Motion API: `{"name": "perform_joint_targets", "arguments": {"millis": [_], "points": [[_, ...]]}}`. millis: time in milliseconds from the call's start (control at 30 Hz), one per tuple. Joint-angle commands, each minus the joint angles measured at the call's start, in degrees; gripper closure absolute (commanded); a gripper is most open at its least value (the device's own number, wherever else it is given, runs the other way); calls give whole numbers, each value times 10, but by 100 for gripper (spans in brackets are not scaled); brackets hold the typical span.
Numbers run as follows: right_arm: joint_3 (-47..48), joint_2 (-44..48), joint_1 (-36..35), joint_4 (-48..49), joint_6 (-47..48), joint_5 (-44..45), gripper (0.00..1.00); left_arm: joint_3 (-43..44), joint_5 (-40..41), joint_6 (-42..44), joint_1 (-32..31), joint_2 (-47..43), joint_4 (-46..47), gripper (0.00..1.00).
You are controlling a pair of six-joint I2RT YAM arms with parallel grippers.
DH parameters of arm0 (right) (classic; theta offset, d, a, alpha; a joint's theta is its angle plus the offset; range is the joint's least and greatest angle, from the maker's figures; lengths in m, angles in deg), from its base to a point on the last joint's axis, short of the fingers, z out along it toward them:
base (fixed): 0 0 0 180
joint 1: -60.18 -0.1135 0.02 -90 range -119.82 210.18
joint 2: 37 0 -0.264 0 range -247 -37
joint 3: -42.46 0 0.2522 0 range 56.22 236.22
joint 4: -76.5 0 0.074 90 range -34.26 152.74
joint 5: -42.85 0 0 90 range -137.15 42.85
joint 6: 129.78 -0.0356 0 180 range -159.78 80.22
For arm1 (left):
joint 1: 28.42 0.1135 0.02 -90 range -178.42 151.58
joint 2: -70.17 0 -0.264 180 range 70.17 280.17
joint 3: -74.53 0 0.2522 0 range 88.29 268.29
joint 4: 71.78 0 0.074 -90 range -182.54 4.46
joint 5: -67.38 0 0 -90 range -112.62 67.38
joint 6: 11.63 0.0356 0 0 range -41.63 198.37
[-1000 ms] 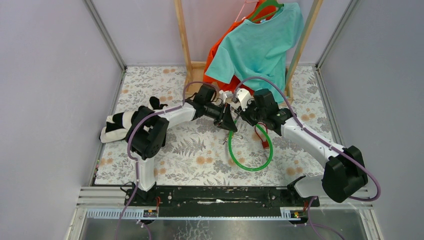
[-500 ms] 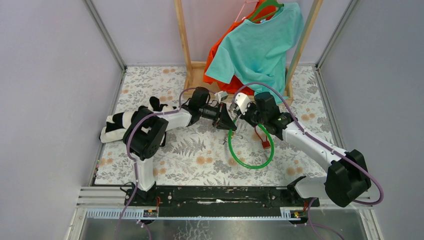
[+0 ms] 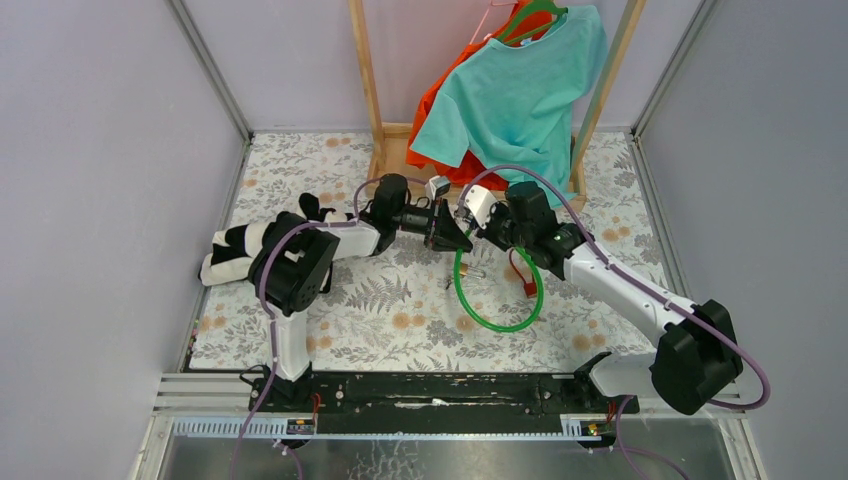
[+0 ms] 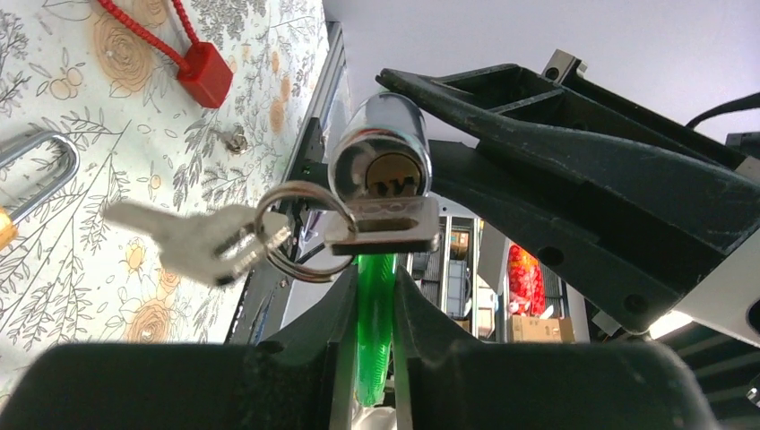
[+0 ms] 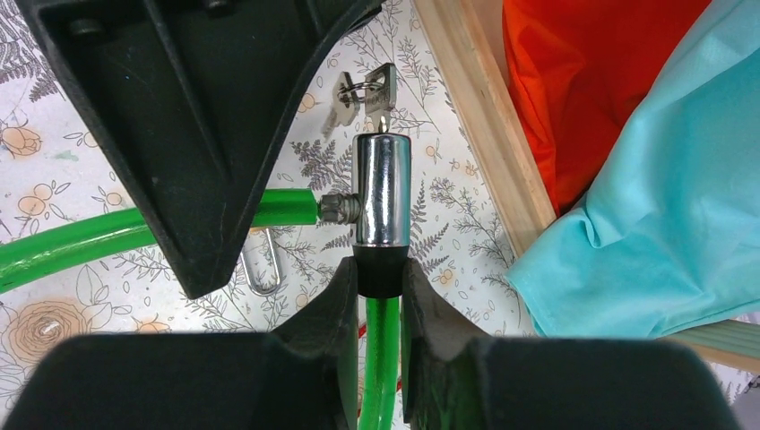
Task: Lock with the key
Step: Lock the lock.
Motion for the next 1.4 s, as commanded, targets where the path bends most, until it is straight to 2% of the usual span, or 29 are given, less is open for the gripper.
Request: {"name": "perform_joint_targets", "arguments": {"millis": [0,100,267,400,533,633,800,1000,1233,1367], "points": [[43,0,-19,-20,-28,-44,100,11,12,-38,11,11,105,100],[45,-3,-19,-10,-45,-38,100,22,9,22,19,3,62,100],[47,-6,-18,3,-70,-16,96,48,22,207,33,-25,-127,100],[61,-16,-19,-4,-92,-47,93,76,45,350,33,-50,-240,100],[74,-32,-19,12,-108,-75,96,104,68,469,33,-74,-321,100],[63,-38,-19,65,-100,-76,98,111,99,565,32,-99,-374,100],[14,-18,-19,152,-94,-98,99,89,141,704,33,-147,-427,100],[-60,48,-19,217,-96,-166,96,60,168,824,25,-220,-455,100],[-141,122,-19,232,-83,-251,95,-5,206,917,-21,-305,-455,100],[-179,144,-19,248,-73,-283,95,-37,211,927,-38,-331,-438,100]]}}
